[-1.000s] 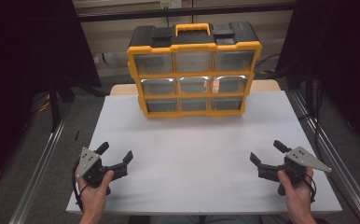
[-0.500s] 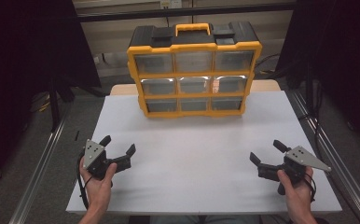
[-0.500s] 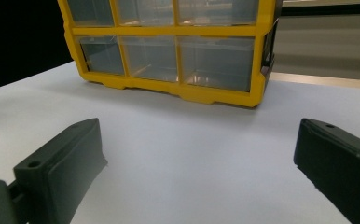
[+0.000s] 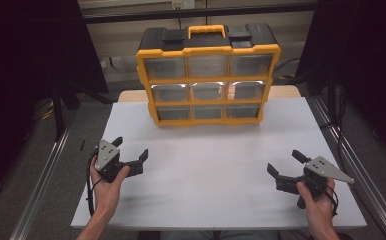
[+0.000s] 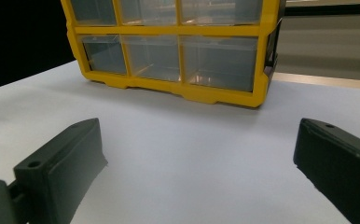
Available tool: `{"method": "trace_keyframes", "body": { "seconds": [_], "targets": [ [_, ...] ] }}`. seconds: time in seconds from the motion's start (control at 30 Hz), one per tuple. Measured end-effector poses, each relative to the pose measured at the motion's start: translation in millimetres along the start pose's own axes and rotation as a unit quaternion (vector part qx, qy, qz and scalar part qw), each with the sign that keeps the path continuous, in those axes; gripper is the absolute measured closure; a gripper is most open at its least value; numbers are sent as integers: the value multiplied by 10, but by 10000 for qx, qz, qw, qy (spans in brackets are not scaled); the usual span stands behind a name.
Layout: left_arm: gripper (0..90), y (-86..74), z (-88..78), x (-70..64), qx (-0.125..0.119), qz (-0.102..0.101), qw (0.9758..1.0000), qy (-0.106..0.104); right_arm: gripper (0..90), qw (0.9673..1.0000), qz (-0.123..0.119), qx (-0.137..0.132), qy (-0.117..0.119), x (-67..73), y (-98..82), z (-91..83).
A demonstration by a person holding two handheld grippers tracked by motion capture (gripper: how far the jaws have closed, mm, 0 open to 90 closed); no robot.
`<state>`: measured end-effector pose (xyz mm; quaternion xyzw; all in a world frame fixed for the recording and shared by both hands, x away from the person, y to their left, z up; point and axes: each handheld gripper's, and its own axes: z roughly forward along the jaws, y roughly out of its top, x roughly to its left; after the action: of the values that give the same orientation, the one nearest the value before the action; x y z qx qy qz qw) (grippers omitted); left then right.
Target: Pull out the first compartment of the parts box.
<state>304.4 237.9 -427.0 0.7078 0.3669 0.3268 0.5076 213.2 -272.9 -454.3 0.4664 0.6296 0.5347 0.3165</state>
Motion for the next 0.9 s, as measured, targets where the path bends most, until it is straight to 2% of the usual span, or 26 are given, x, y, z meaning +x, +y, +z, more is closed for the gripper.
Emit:
{"method": "trace_keyframes", "body": {
  "seconds": [0.07, 0.13, 0.23, 0.27, 0.3, 0.37, 0.43, 0.57, 0.6, 0.73, 0.9],
  "targets": [
    [40, 14, 31, -4, 2, -19, 10000, -11, 12, 10000, 5, 6, 10, 1, -2, 5],
    [41, 56, 62, -12, -14, 235, 9997, 16, 12, 10000, -8, 6, 6, -2, -2, 7],
    [40, 94, 84, -29, -32, 233, 9997, -6, 13, 10000, -6, 8, 11, 0, -2, 3],
    [39, 153, 101, -40, -76, 222, 9996, -123, 13, 10000, -12, 16, 14, 2, -1, 2],
    [40, 153, 101, -40, -76, 222, 9996, -123, 13, 10000, -12, 16, 14, 2, -1, 2],
    [40, 256, 103, -41, -135, 511, 9986, -58, 13, 10000, -25, 16, 21, 2, -1, 0],
    [39, 320, 119, -46, -208, 661, 9976, -51, 13, 10000, -11, 18, 26, 3, 0, 2],
    [38, 428, 178, -59, -250, 785, 9966, -53, 14, 10000, -43, 16, 26, 1, 0, 1],
    [38, 446, 202, -63, -322, 775, 9964, -99, 13, 10000, -34, 14, 31, 2, 1, 1],
    [37, 496, 264, -78, -340, 803, 9961, -137, 14, 10000, -33, 3, 31, 7, 0, 0],
    [29, 550, 356, -87, -334, 1053, 9938, -163, 14, 10000, -28, 11, 51, 5, 1, 0]
  ]
}}
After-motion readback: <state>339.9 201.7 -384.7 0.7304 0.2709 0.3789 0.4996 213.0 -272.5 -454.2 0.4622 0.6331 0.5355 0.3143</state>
